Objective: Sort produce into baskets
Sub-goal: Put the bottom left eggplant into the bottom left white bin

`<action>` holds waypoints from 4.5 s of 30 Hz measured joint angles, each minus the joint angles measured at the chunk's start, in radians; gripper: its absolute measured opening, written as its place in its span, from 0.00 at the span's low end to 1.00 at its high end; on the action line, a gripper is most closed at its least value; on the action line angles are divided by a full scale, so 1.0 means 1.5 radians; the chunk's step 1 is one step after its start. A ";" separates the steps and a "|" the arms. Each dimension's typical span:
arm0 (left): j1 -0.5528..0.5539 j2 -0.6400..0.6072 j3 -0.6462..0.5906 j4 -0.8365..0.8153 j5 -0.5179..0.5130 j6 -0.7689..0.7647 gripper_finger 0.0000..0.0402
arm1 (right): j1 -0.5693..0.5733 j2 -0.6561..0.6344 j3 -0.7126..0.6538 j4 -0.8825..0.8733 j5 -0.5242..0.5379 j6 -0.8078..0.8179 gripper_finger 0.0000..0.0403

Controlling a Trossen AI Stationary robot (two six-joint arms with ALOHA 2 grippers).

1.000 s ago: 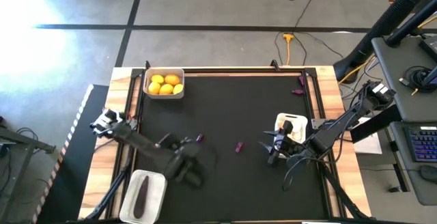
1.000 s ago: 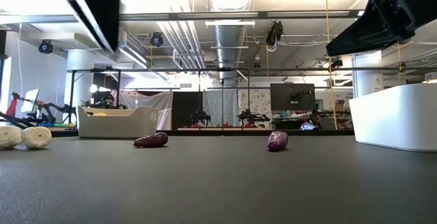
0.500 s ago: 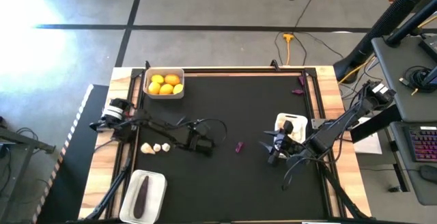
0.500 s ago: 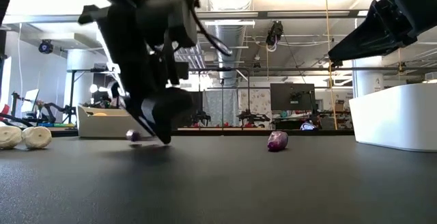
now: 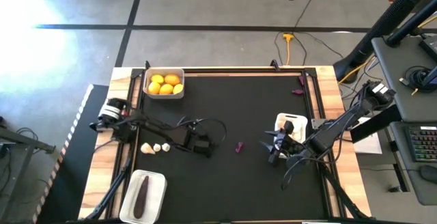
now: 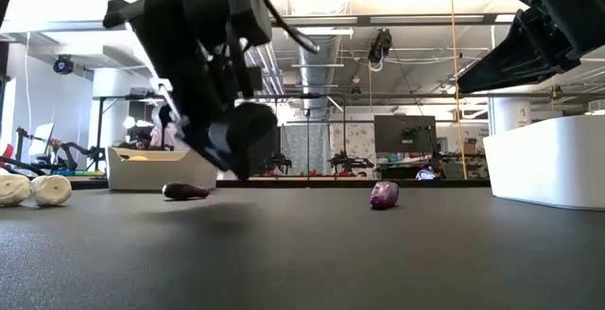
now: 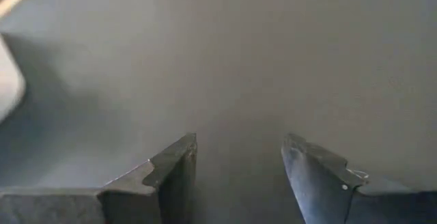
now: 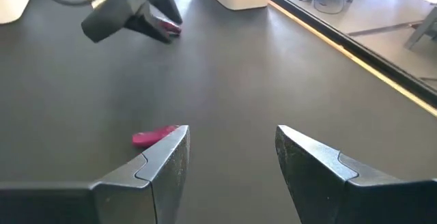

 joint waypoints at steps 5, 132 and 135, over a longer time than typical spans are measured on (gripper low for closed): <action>0.000 -0.043 0.000 -0.078 -0.005 0.001 0.50 | 0.000 0.000 0.000 0.000 0.000 0.005 0.52; 0.199 -0.180 -0.185 0.027 0.094 -0.018 0.03 | 0.000 0.000 -0.003 -0.001 -0.037 0.000 0.52; 0.098 -0.196 -0.129 -0.016 0.101 -0.041 0.02 | 0.000 0.000 -0.007 -0.001 -0.049 0.001 0.52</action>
